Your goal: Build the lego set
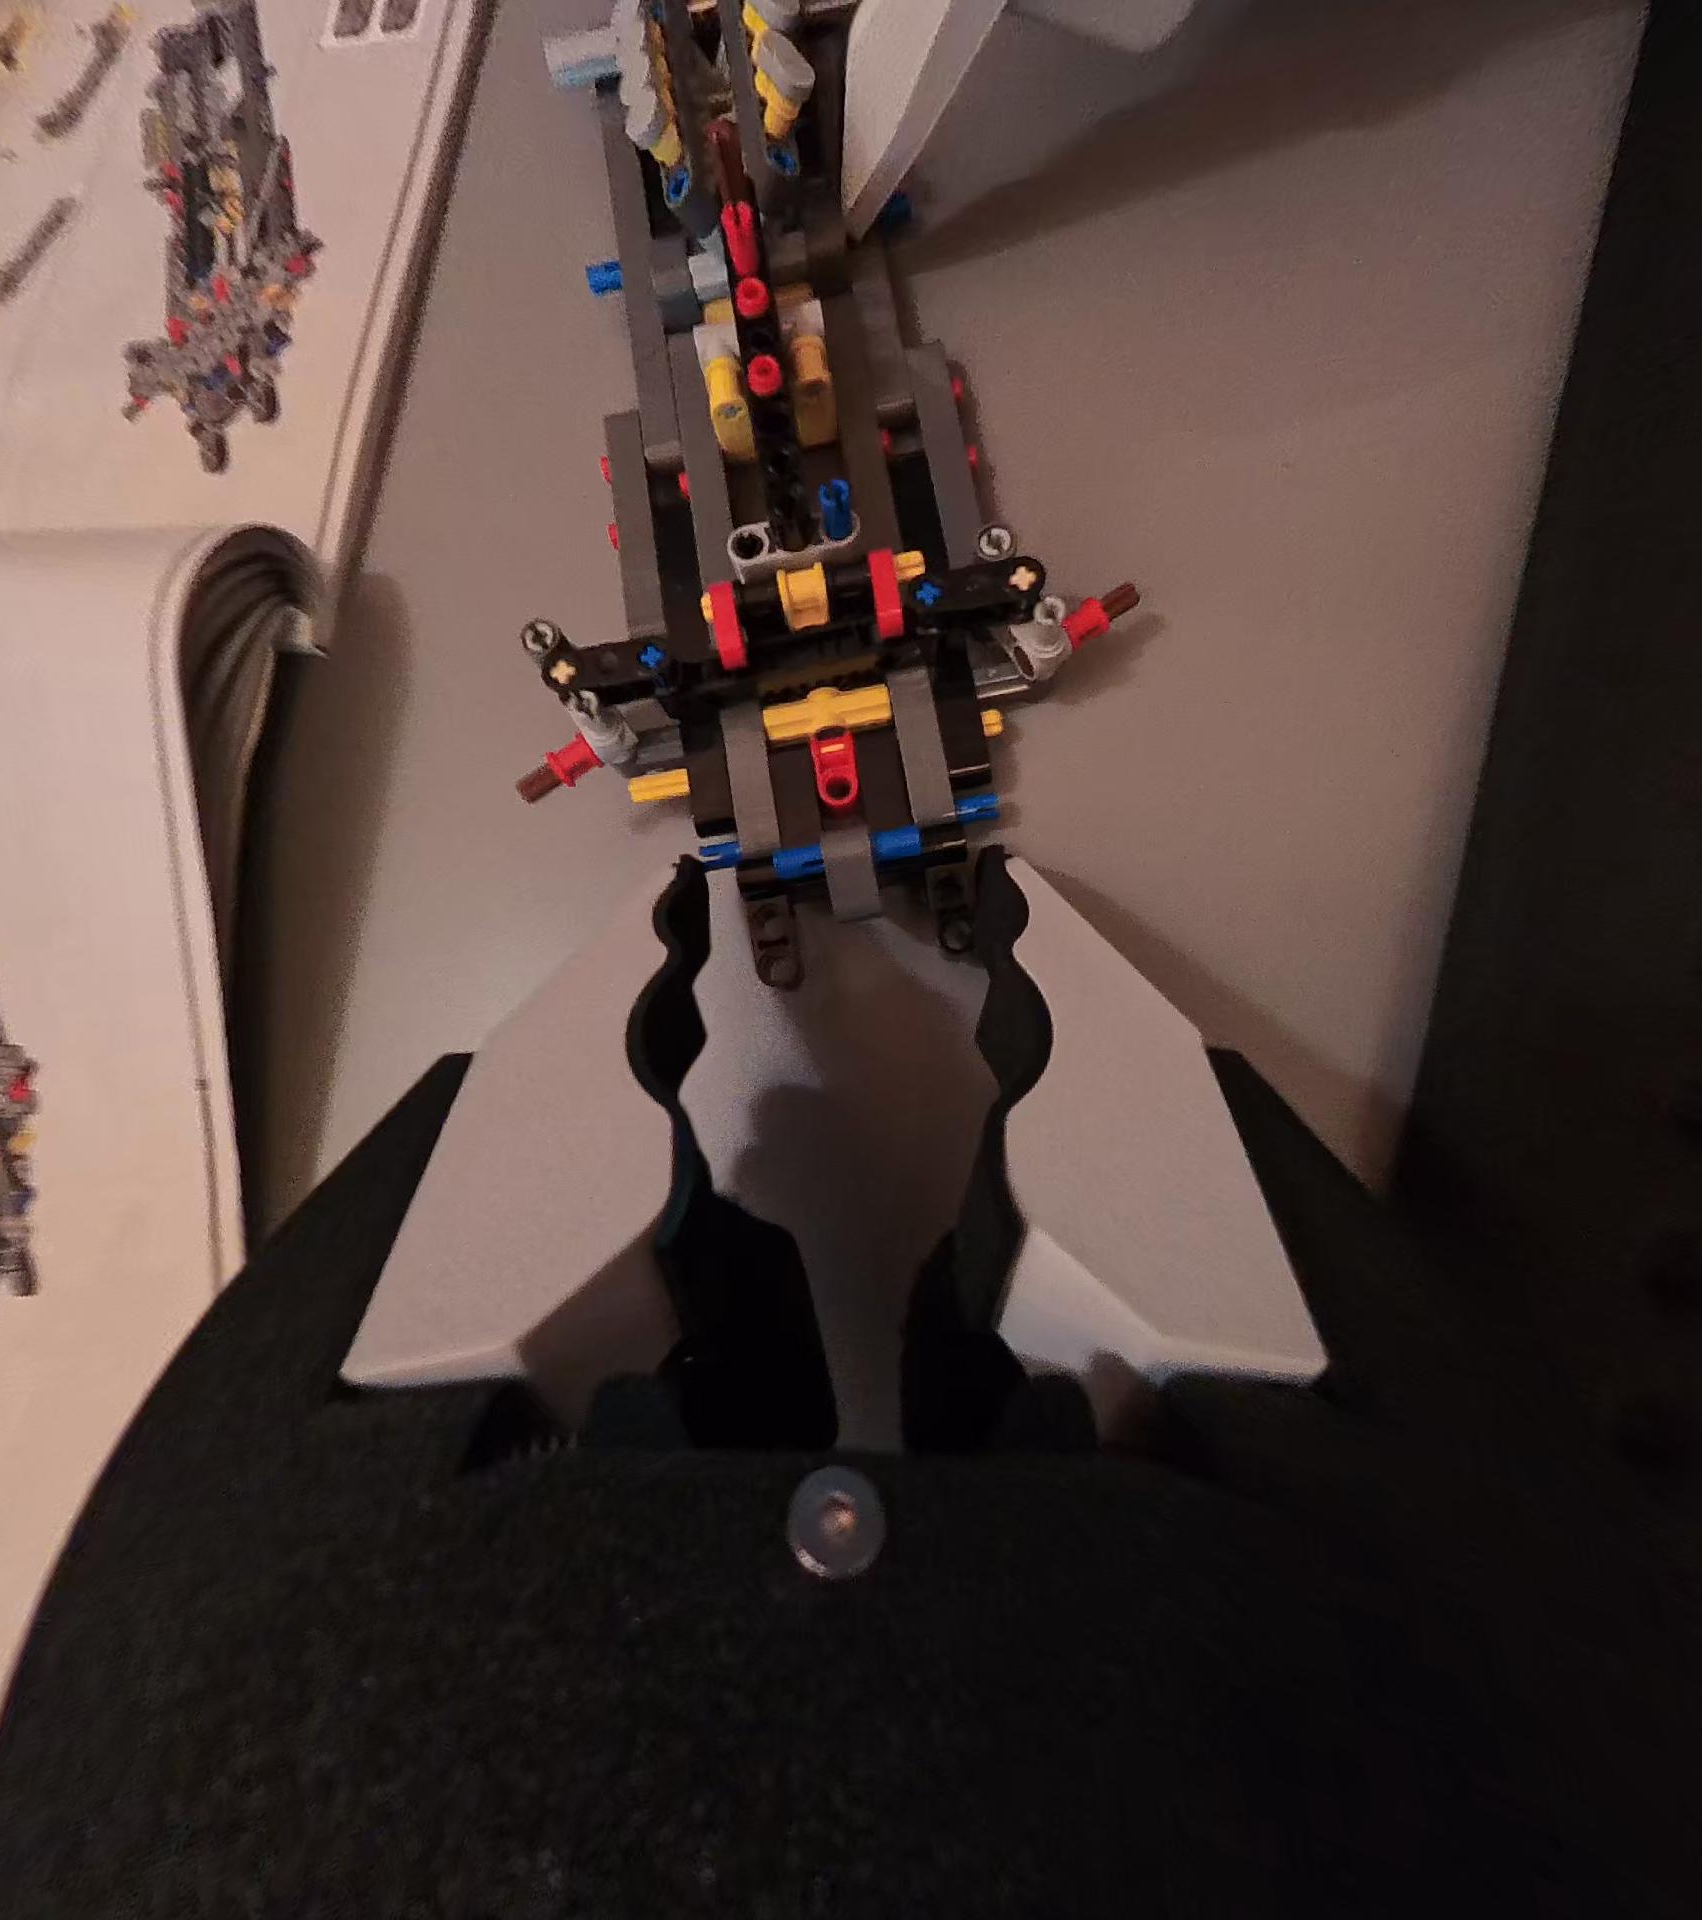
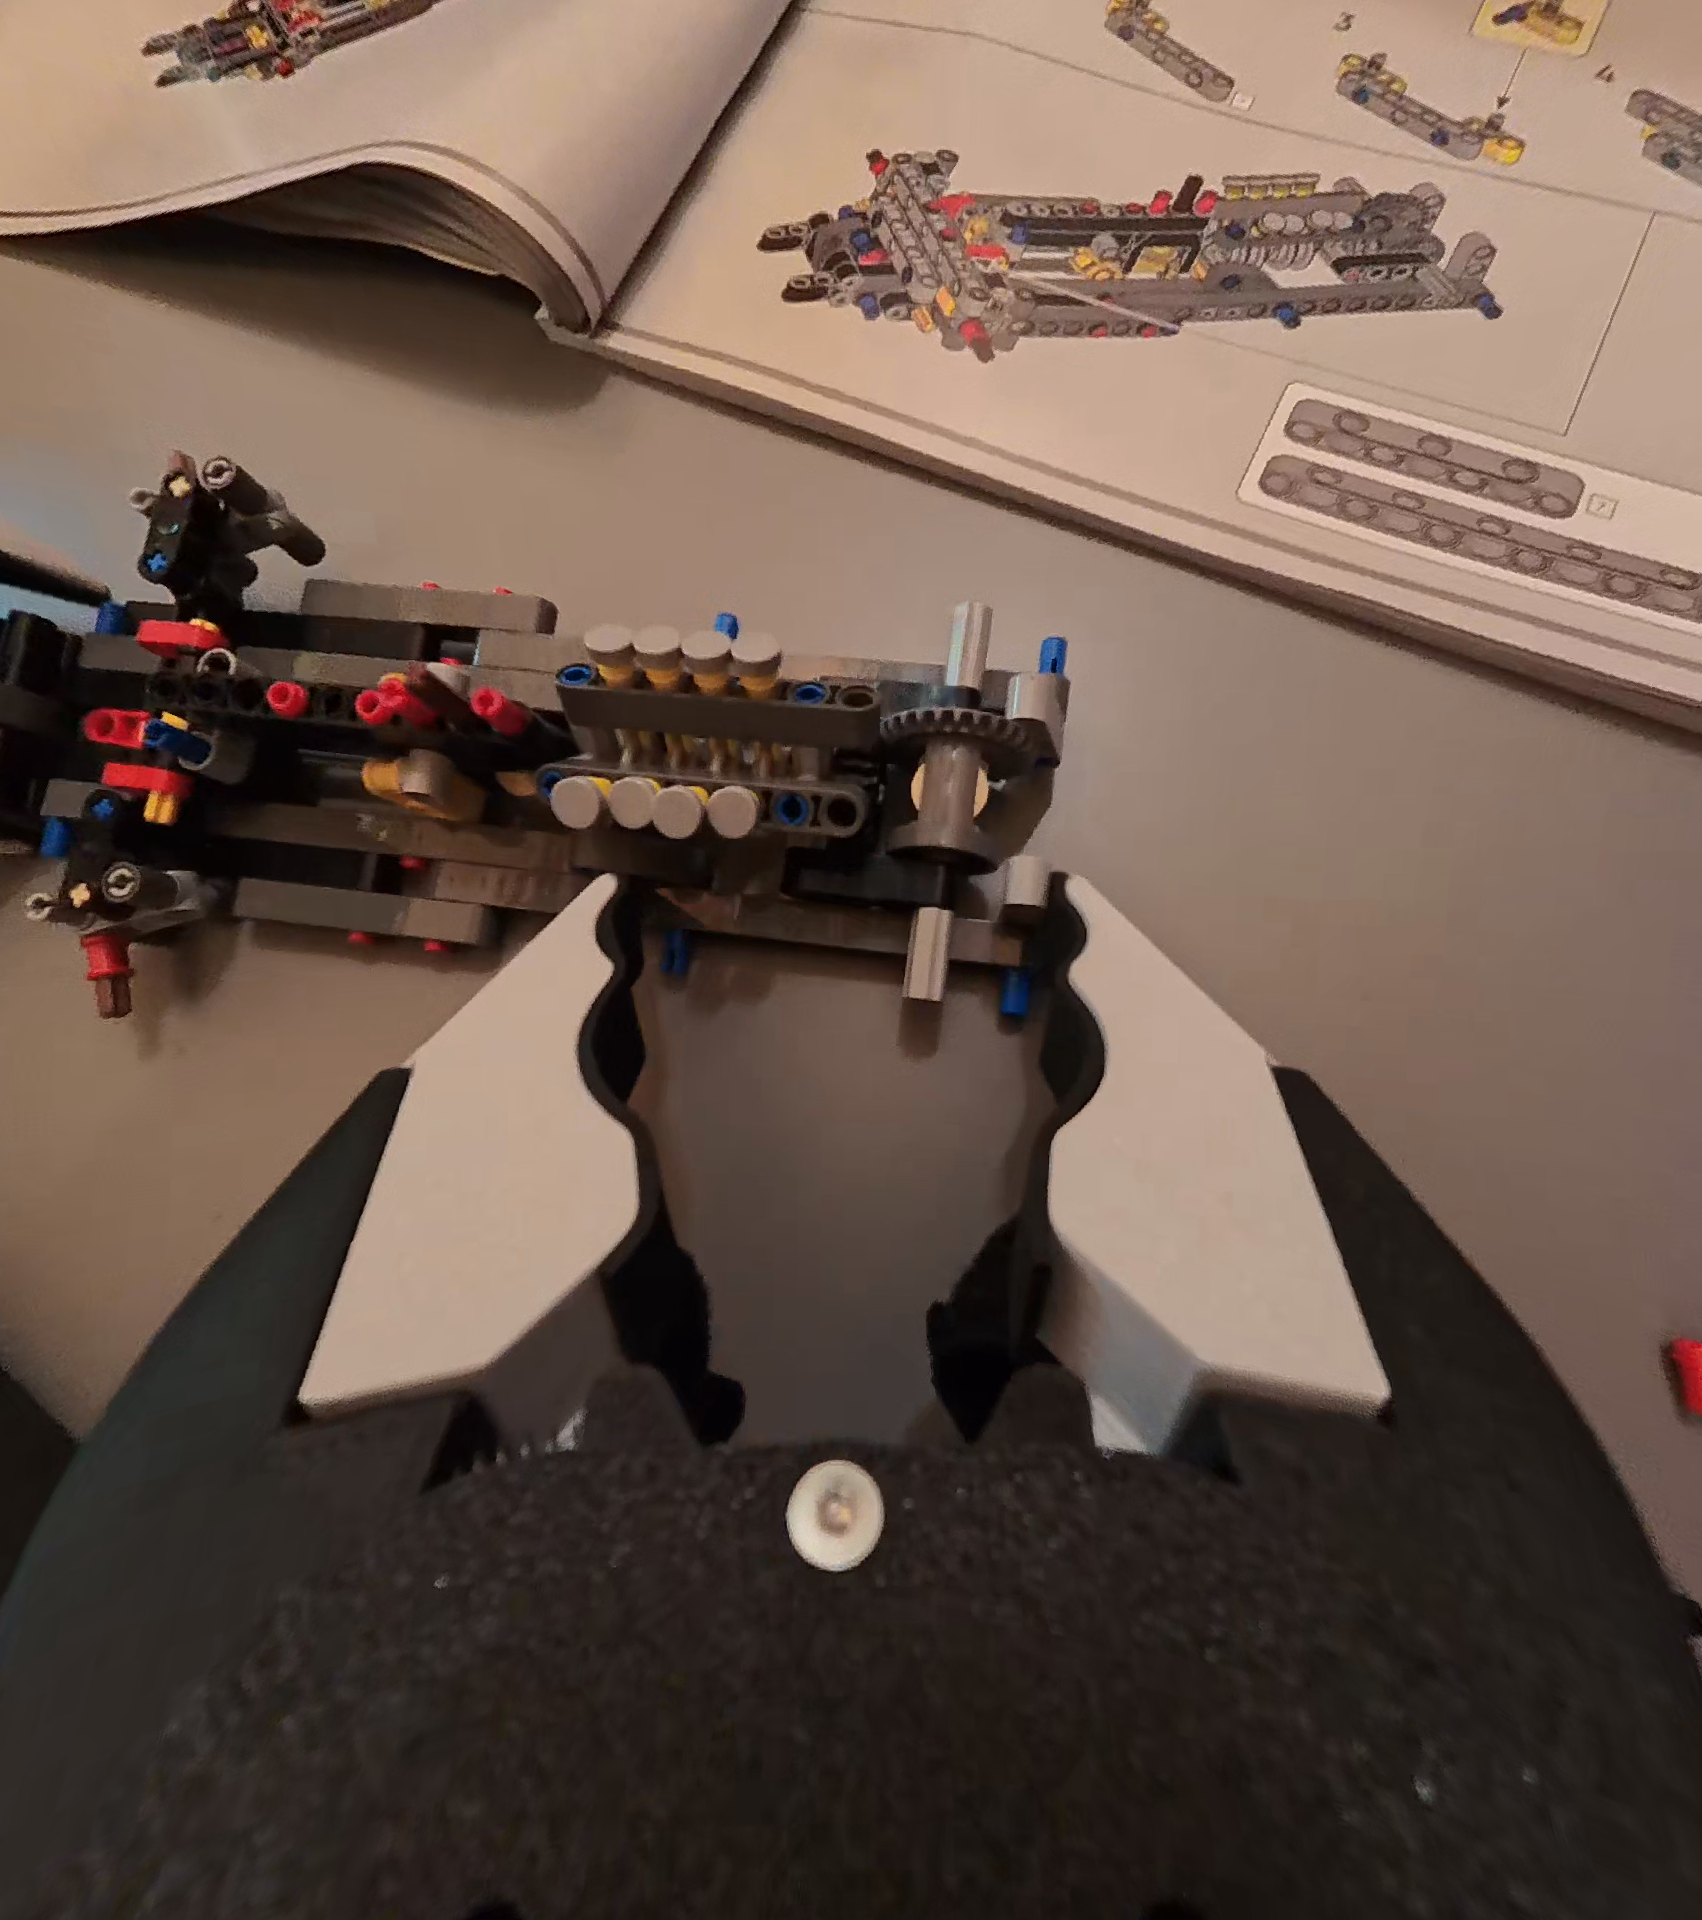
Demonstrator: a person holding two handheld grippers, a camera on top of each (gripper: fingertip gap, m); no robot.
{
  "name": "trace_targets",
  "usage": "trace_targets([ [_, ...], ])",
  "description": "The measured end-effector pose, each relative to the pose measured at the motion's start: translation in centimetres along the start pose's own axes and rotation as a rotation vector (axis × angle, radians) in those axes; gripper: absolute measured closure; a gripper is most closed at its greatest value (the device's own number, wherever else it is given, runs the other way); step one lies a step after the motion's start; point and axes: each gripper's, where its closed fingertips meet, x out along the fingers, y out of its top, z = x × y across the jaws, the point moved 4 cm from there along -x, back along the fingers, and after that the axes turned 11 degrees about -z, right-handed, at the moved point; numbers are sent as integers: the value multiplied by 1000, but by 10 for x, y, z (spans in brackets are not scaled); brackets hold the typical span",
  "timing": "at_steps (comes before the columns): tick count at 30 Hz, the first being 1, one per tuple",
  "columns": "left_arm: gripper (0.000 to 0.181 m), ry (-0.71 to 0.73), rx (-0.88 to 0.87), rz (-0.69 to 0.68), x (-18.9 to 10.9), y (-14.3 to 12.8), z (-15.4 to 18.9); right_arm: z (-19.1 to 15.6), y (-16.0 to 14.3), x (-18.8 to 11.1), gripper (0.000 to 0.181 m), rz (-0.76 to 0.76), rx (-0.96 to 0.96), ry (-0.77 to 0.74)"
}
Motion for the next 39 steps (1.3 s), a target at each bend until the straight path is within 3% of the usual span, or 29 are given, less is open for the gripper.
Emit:
trace_targets([
  [1,139,36,34,3,-1,0,0,1,0,0,107,-6,0,-4],
  [4,139,149,143,12,-3,0,1,0,-2,-3,111,9,0,-7],
  [9,140,302,259,11,-9,-7,-1,-3,-3,-18,133,109,-38,-57],
  [12,140,365,296,34,-12,-11,0,-9,-5,-20,134,123,-87,-95],
  [20,139,22,104,6,-18,-22,16,-30,-25,-24,130,-41,5,5],
  [25,139,-87,38,0,-16,-22,15,-34,-28,-23,125,-115,-2,4],
  [35,134,-35,-62,17,-7,-14,-8,-6,-1,-5,119,-18,26,65],
  [39,129,-10,-246,169,-29,-13,-24,3,1,-21,118,37,79,36],
])
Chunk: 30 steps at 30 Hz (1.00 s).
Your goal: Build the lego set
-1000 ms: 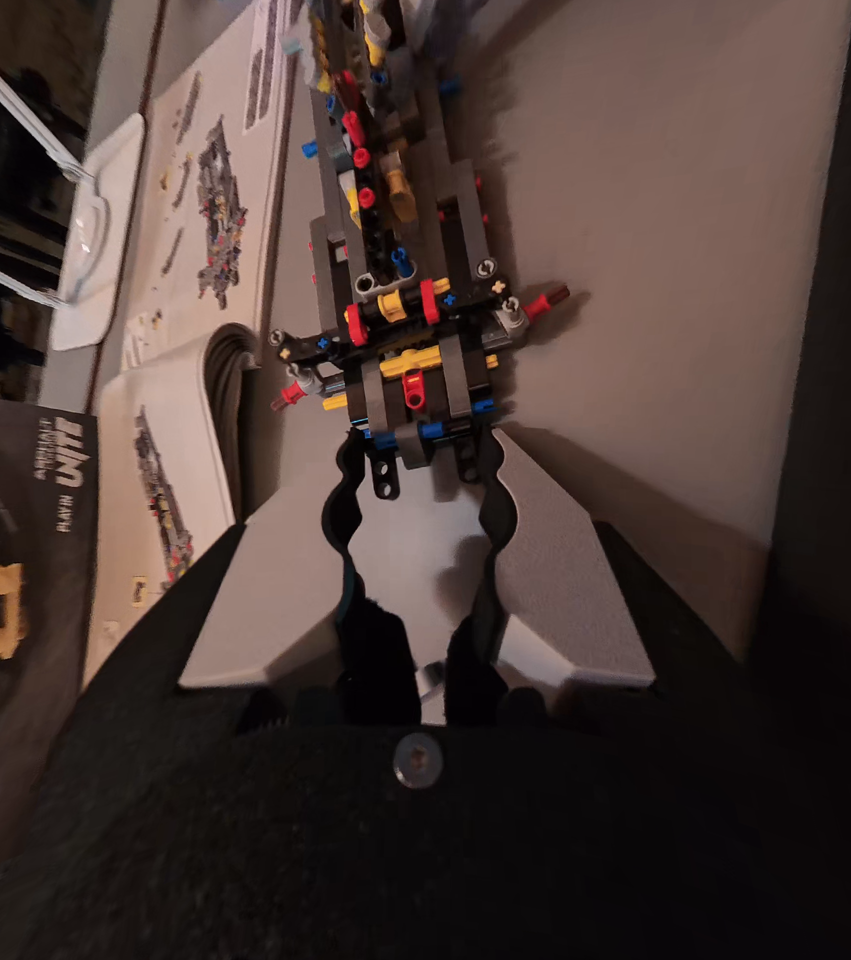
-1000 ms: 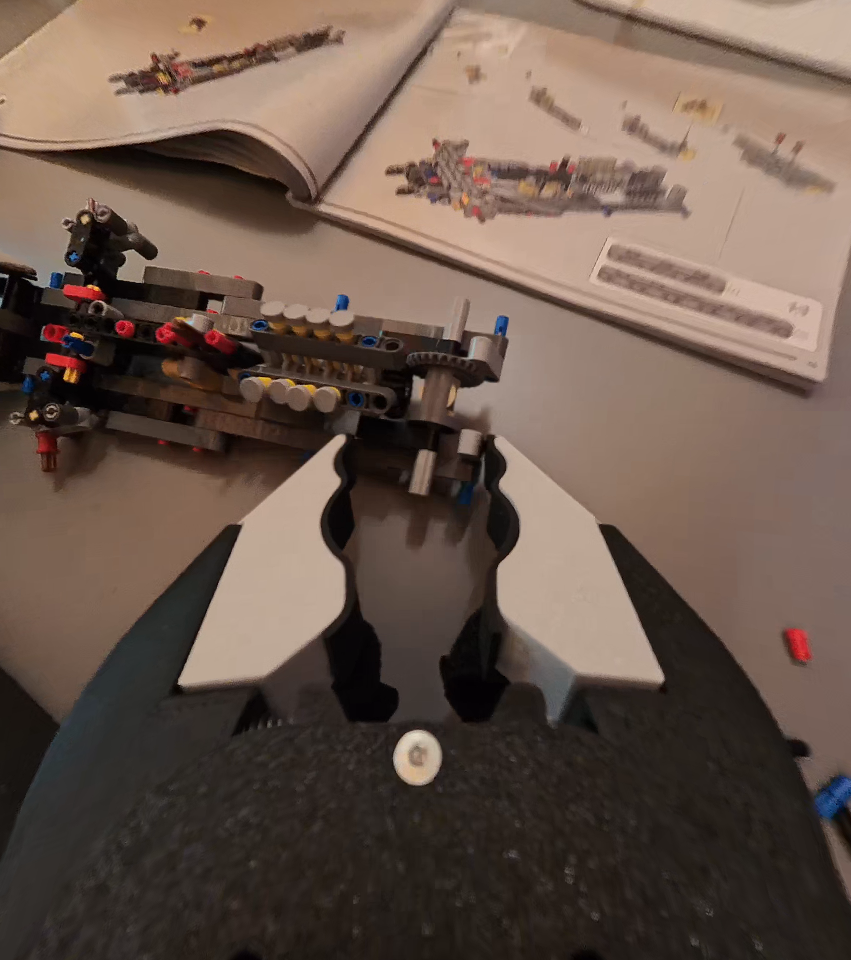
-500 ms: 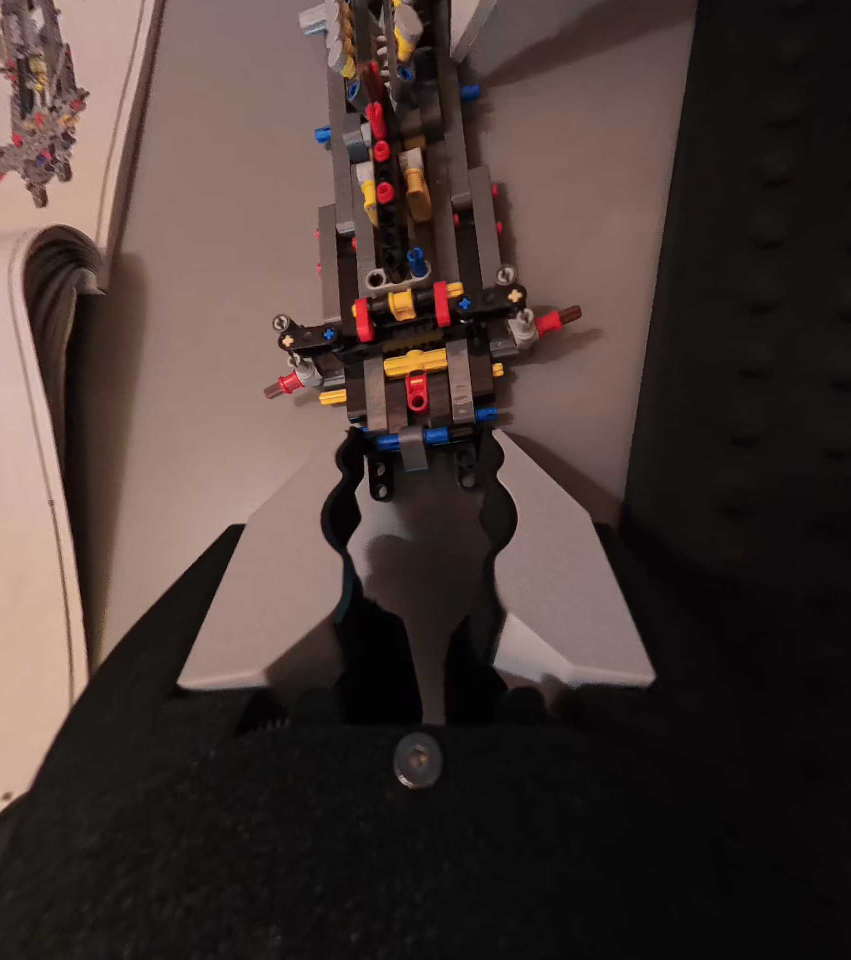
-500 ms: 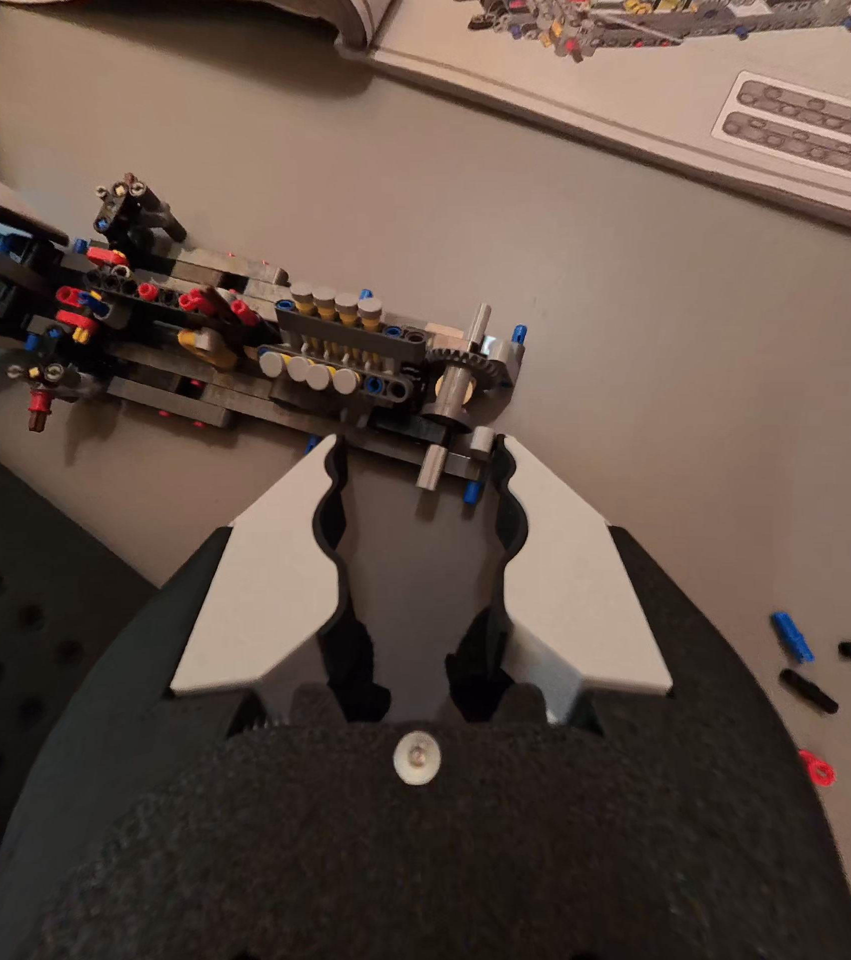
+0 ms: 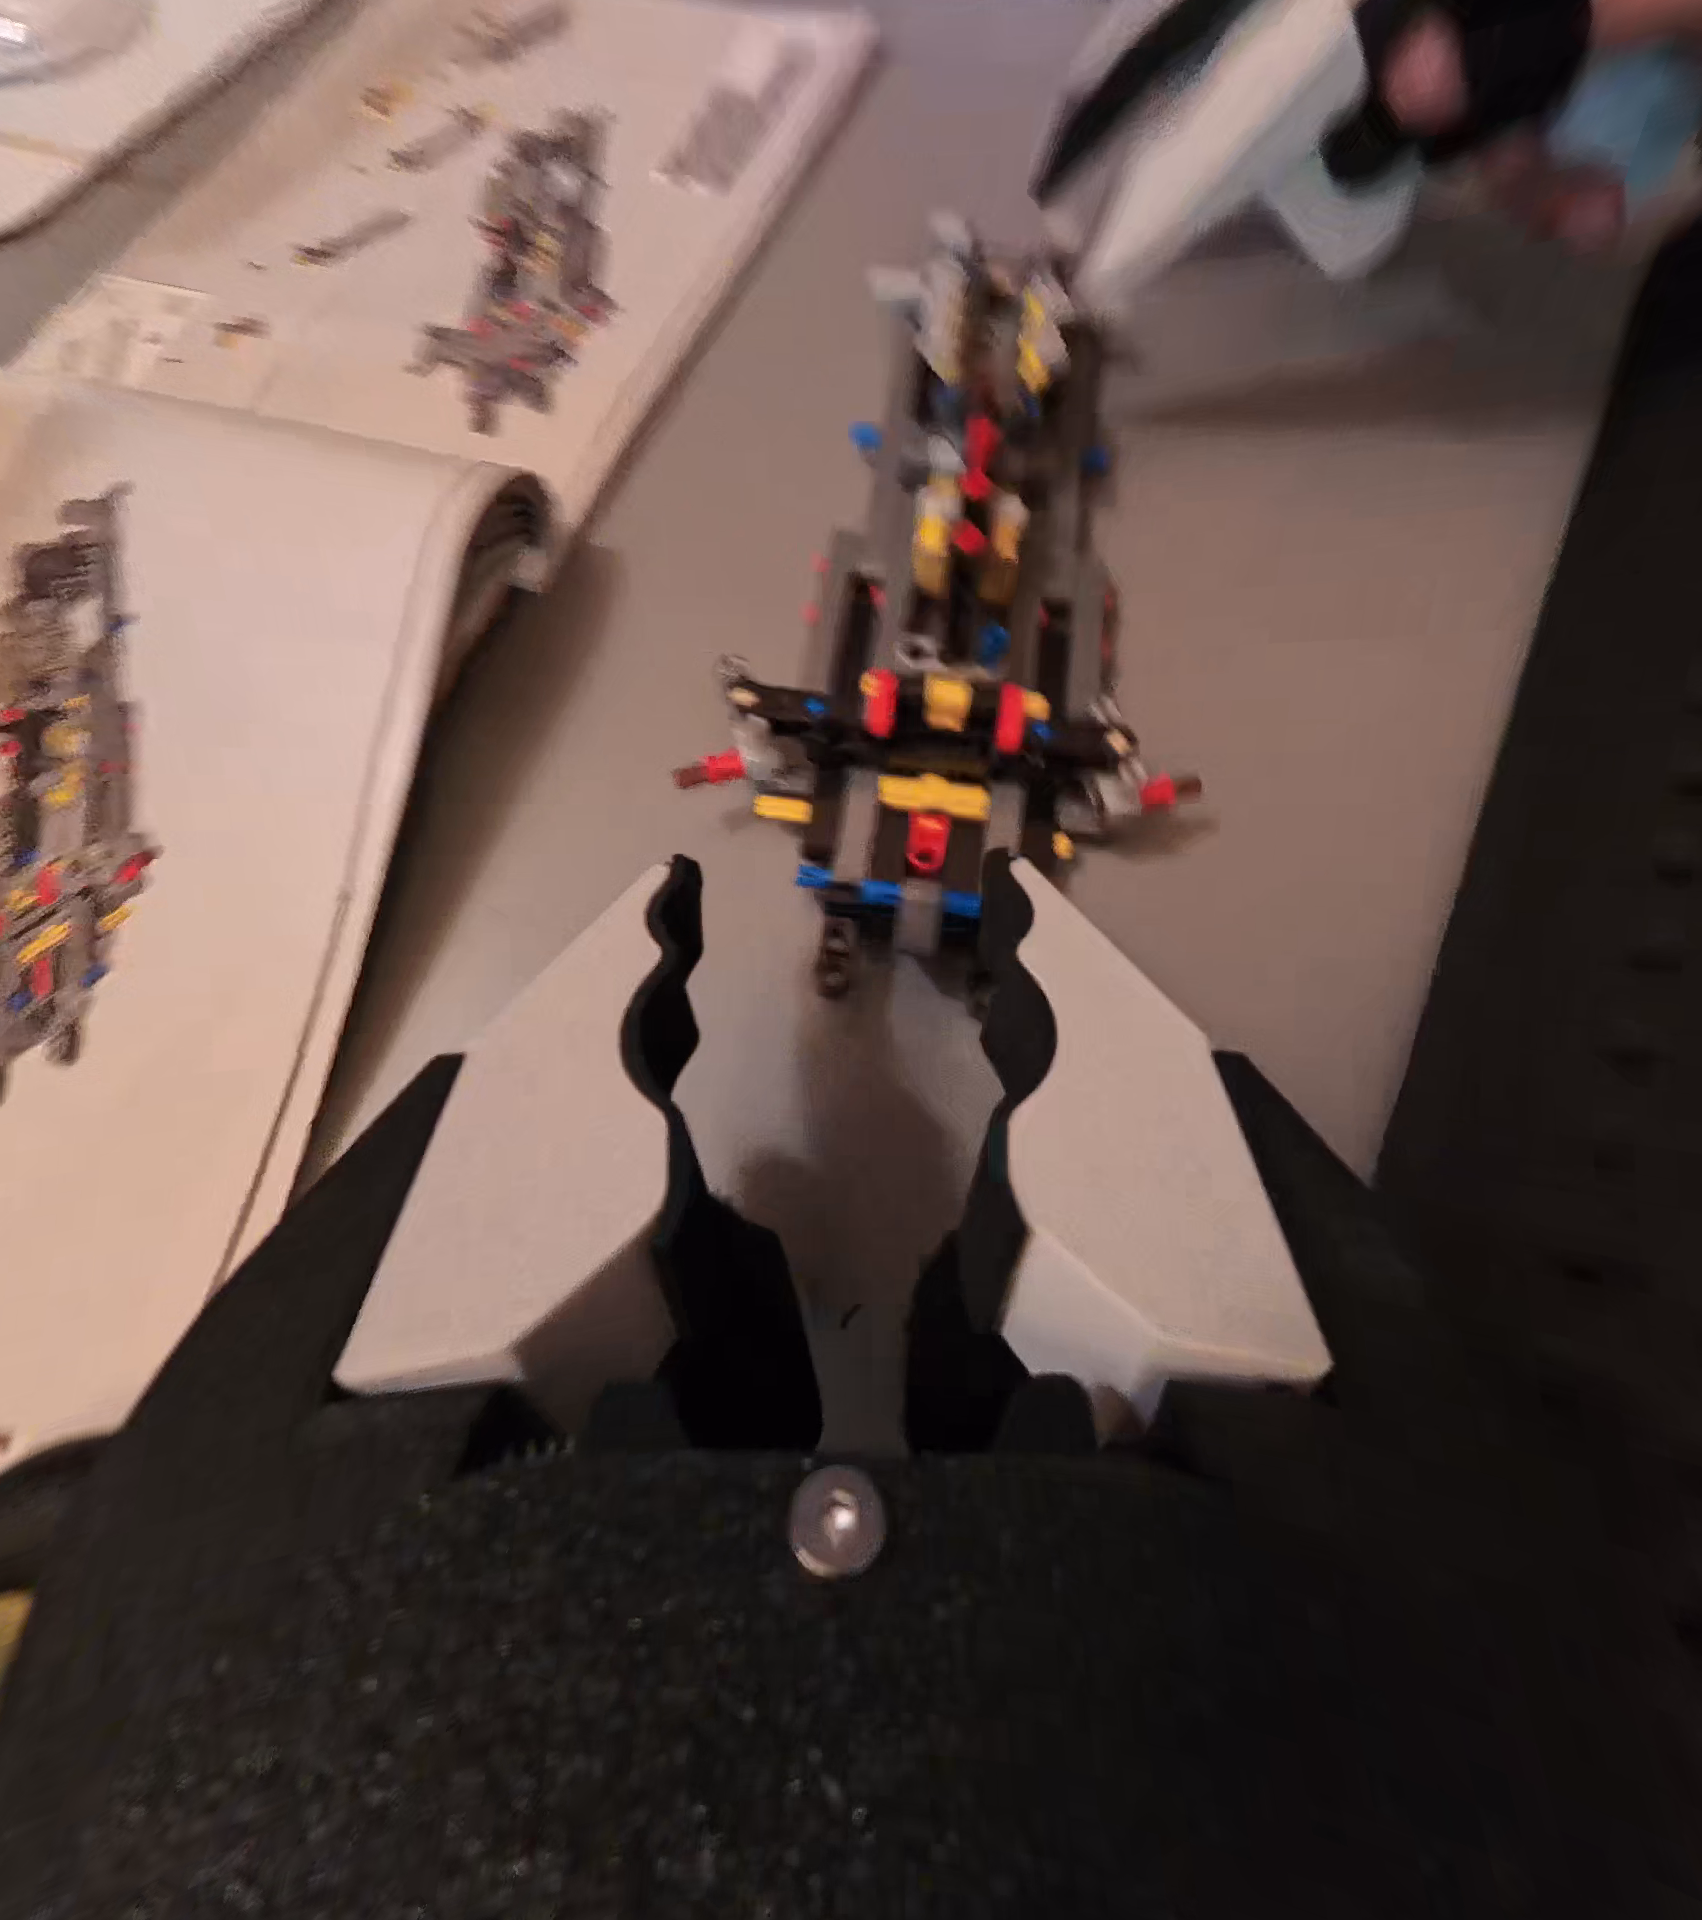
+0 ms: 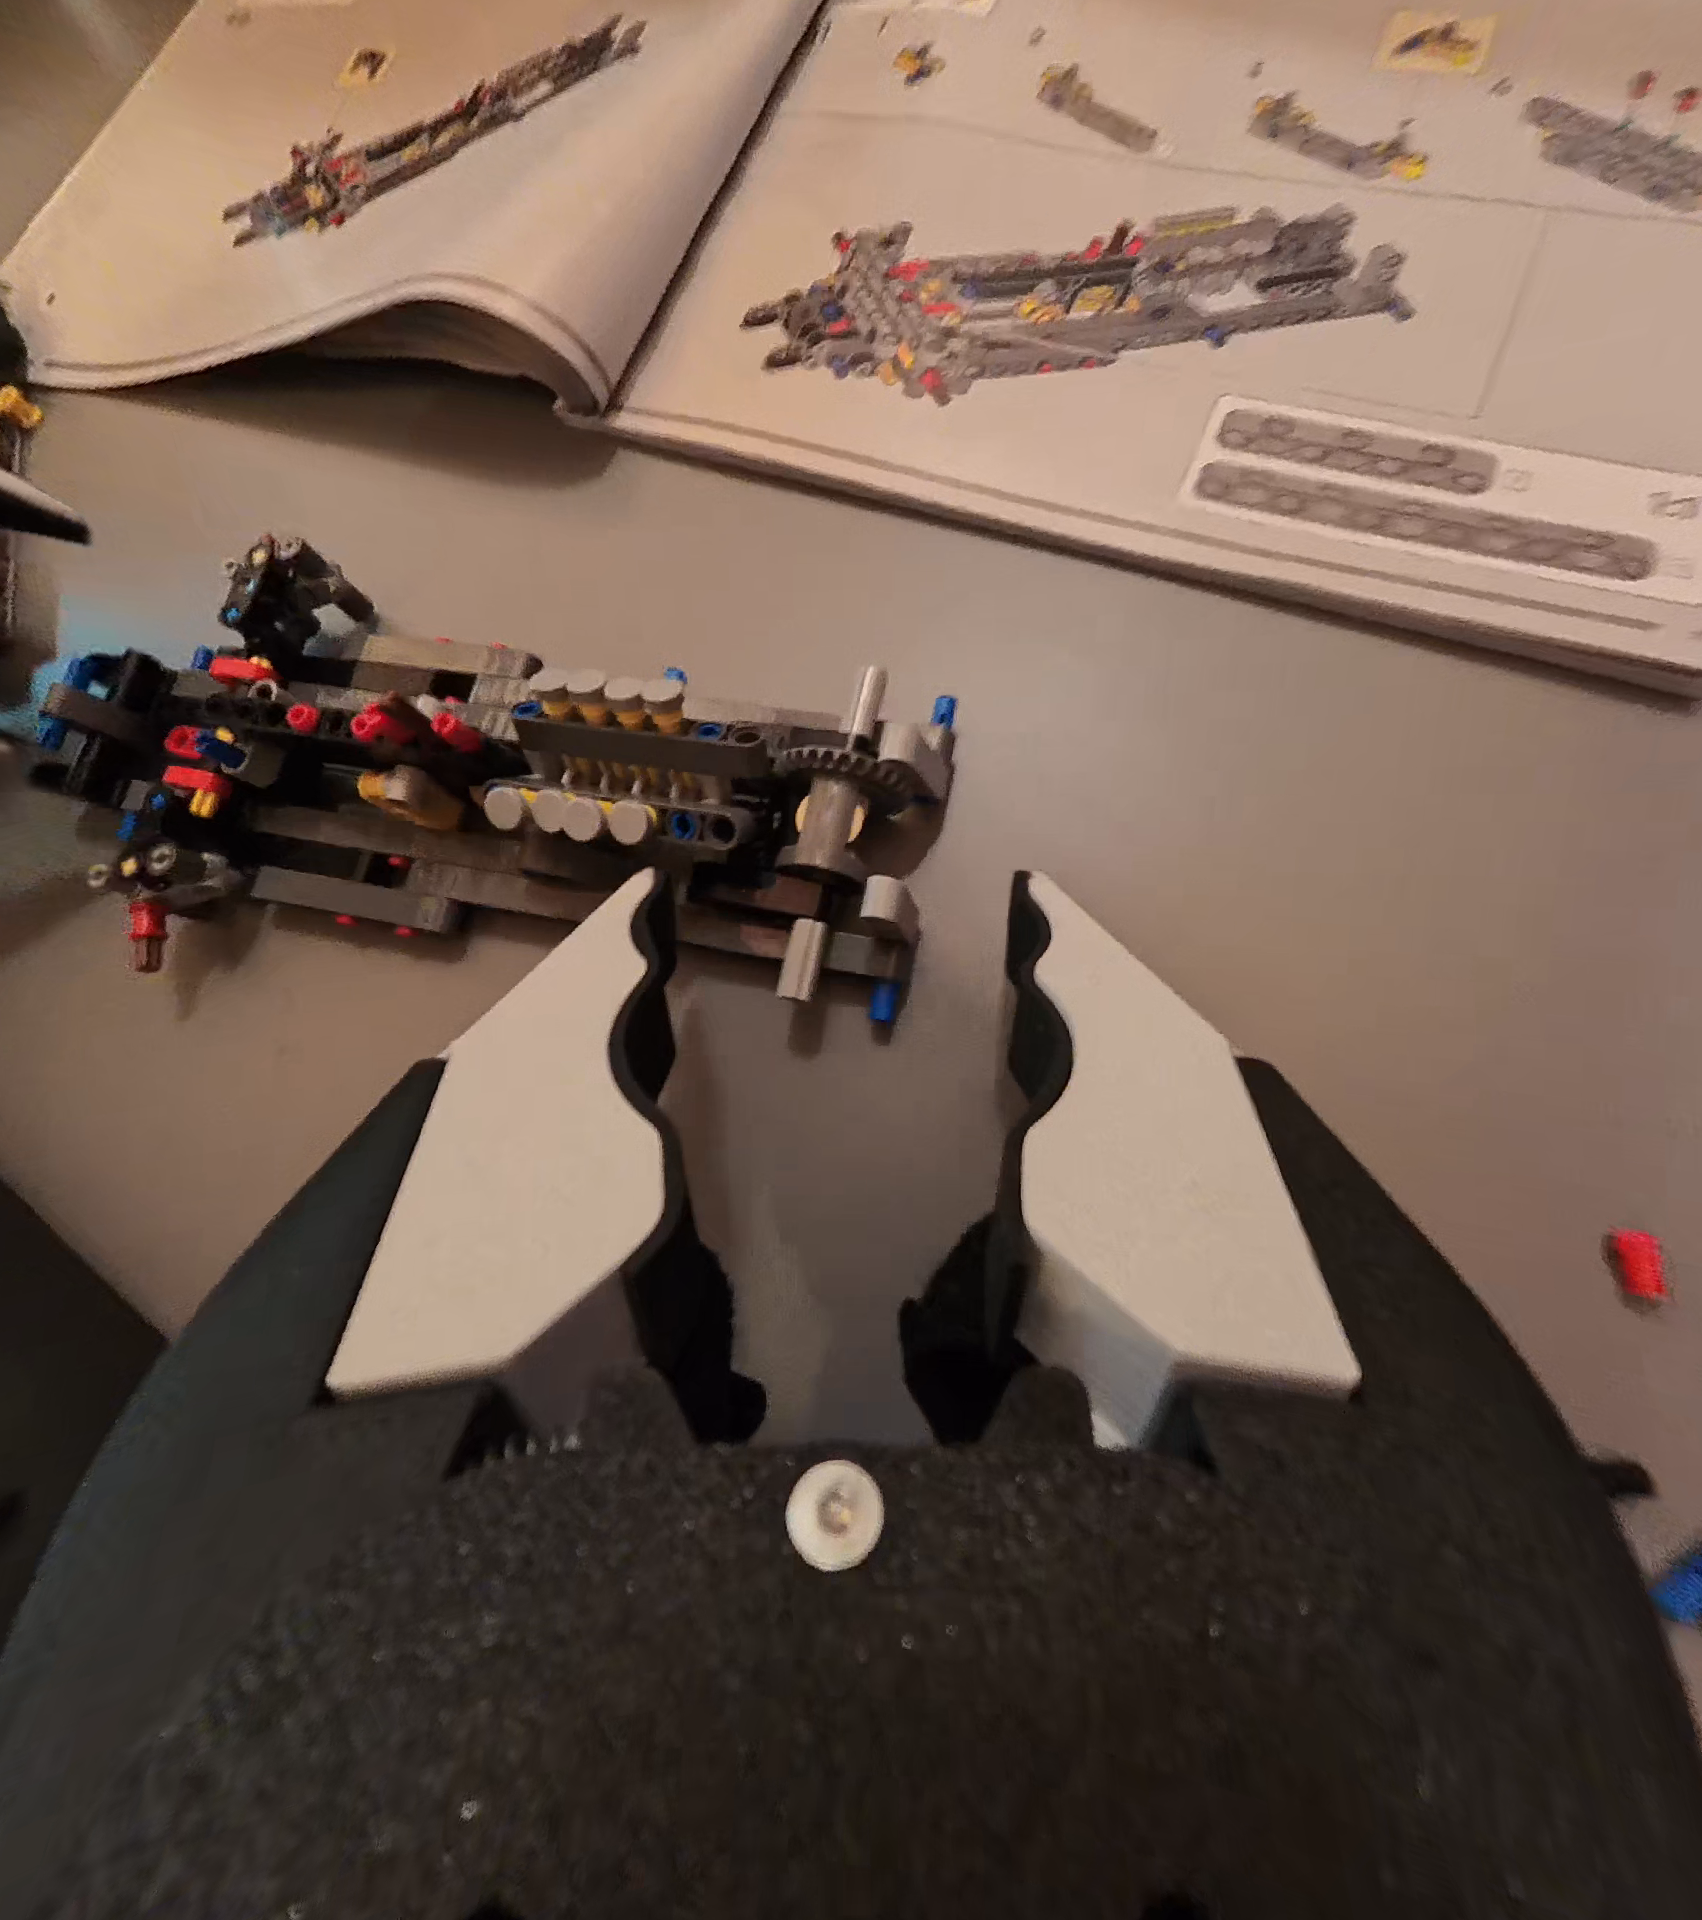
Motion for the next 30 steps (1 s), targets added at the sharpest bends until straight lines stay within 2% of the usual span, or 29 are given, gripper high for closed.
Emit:
trace_targets([
  [3,133,37,-198,178,-18,5,-27,3,13,-10,123,150,18,-33],
  [5,135,76,-269,256,-23,4,-46,-1,24,-10,128,254,38,-11],
  [6,135,100,-272,243,-24,1,-53,-2,28,-8,135,307,34,-6],
  [7,136,134,-262,231,-26,0,-59,-3,33,-8,135,328,28,1],
  [10,144,210,-228,277,-32,1,-66,-3,39,-18,144,378,-27,-30],
  [14,149,244,-157,271,-31,2,-59,-4,35,-15,145,363,-24,15],
  [17,154,290,-110,283,-32,4,-57,5,33,-21,144,378,-22,-52],
  [19,154,296,-122,273,-33,2,-58,9,31,-23,144,390,-5,-72],
  [23,152,296,-165,335,-42,2,-59,8,30,-24,144,393,7,-53],
  [26,145,258,-210,298,-39,-5,-59,8,27,-25,145,393,14,-53],
  [30,150,300,-242,391,-53,0,-61,9,27,-28,145,417,39,-27],
])
